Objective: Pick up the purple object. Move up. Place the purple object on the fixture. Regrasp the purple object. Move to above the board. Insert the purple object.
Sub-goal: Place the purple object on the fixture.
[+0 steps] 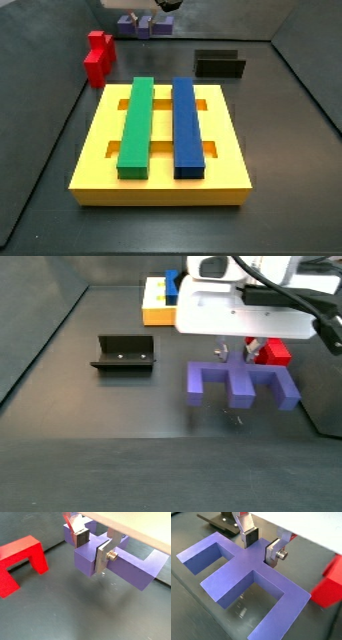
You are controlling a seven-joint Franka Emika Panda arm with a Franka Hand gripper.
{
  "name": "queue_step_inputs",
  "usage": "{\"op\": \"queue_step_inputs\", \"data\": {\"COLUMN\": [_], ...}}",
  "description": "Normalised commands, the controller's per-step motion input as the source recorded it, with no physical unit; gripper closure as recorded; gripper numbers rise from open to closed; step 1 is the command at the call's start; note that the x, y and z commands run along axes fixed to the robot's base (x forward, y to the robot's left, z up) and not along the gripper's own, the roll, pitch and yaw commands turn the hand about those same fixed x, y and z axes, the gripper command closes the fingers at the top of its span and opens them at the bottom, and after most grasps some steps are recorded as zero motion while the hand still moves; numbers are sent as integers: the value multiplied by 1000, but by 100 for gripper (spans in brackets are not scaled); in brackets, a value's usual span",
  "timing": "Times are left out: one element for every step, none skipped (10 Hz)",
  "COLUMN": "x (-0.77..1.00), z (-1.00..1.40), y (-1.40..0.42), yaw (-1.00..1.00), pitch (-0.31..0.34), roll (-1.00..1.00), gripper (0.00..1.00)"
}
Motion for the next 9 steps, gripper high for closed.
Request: {"op": "queue_step_inputs", "data": {"x": [1000,1000,1000,1000,1000,1000,951,774,766], "z": [77,66,23,60,131,151,240,186,157], "y": [-174,-186,-197,-237,-260,-234,-311,-189,-186], "yaw": [0,0,0,0,0,0,26,3,26], "pitch": [0,0,0,0,37,89,197,663,669], "roll": [-126,-129,-111,-120,-163,-237,-360,-354,-409], "gripper": [100,100,100,100,100,100,100,100,100]}}
